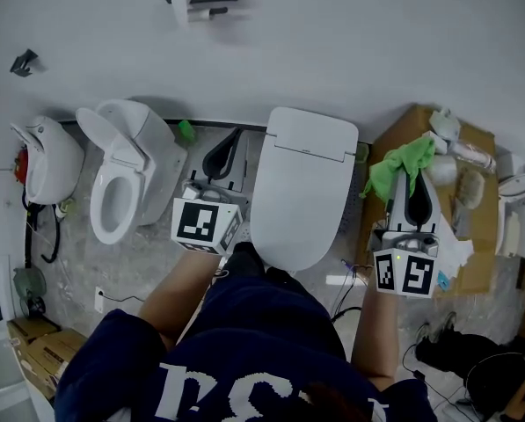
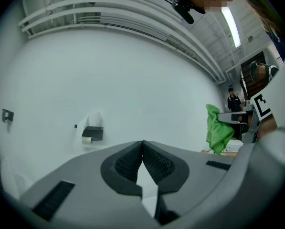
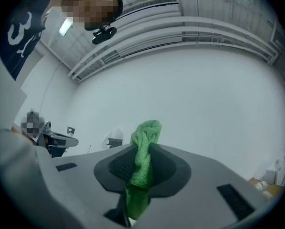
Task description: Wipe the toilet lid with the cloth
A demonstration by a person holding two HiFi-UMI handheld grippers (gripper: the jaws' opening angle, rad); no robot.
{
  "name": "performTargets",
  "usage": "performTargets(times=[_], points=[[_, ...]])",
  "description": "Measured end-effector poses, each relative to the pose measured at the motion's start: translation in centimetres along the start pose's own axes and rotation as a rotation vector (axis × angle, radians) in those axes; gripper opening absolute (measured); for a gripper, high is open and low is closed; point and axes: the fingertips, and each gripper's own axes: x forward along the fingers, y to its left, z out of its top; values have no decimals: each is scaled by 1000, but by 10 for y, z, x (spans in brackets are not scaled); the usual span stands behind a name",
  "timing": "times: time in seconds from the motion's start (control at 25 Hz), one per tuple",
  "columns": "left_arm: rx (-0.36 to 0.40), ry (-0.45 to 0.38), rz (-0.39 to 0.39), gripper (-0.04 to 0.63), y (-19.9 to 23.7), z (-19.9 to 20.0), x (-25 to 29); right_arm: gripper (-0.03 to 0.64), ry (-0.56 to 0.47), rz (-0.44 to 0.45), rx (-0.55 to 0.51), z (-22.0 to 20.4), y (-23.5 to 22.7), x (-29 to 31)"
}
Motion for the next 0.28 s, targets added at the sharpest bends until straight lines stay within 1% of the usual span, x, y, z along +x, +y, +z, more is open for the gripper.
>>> performTargets(times=[0.08, 0.28], points=[[-2, -13, 4, 20, 0, 7, 0, 83, 1, 16, 8, 1, 0, 1], [7, -38, -4, 20, -5, 23, -3, 83, 20, 135, 40, 3, 10, 2]])
